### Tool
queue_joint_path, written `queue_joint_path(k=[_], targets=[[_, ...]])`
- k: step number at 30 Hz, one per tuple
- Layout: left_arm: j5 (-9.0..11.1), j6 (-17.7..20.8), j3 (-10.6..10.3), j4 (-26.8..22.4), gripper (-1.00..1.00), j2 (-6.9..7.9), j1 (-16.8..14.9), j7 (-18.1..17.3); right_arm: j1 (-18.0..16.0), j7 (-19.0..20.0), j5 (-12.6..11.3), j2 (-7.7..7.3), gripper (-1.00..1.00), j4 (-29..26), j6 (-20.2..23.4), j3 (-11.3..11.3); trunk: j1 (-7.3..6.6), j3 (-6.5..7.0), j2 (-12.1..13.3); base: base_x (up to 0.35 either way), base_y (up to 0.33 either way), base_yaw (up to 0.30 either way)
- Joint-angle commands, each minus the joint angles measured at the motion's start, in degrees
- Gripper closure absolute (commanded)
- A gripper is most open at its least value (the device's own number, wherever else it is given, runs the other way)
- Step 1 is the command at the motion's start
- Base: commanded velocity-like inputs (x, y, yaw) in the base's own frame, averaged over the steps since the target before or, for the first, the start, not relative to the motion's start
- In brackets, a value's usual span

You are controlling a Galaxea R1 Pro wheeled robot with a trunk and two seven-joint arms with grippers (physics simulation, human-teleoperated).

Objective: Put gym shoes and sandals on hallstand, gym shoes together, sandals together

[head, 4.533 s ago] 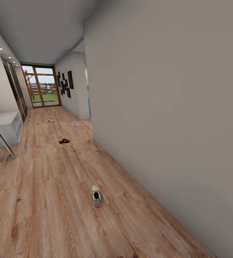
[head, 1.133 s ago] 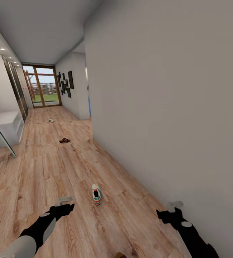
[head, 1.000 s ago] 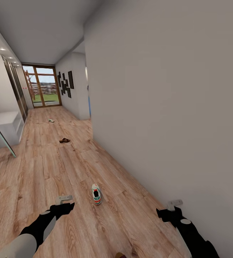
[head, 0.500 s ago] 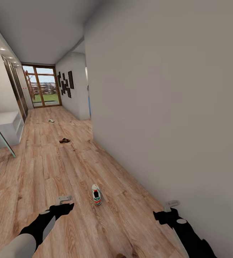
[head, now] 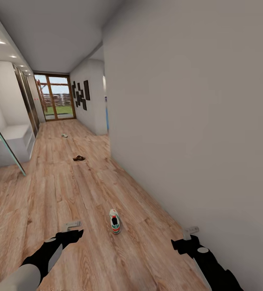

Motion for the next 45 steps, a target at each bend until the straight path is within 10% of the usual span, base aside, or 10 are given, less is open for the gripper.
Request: queue_joint_path(k=[1,17,45], targets=[[0.0,0.4,0.5,-0.1,-1.0,-0.03,0.0,-0.4,0.0,0.2,0.6,-0.04,-1.0,-0.1,0.4,0.1,0.0,-0.06,0.0,0.011,0.008,0.24],[0.1,0.9,0.4,-0.6,-1.0,-0.2,-0.8,-0.5,0.0,0.2,0.6,-0.05,-1.0,1.8,0.2,0.2,0.0,-0.13,0.0,0.002,0.001,0.265],[0.1,11.9,0.6,-9.7,-1.0,-0.84,-5.2,-0.5,0.0,-0.4,0.5,0.0,-1.0,15.6,-4.2,0.0,6.15,-5.59,-11.3,0.0,0.0,0.099]])
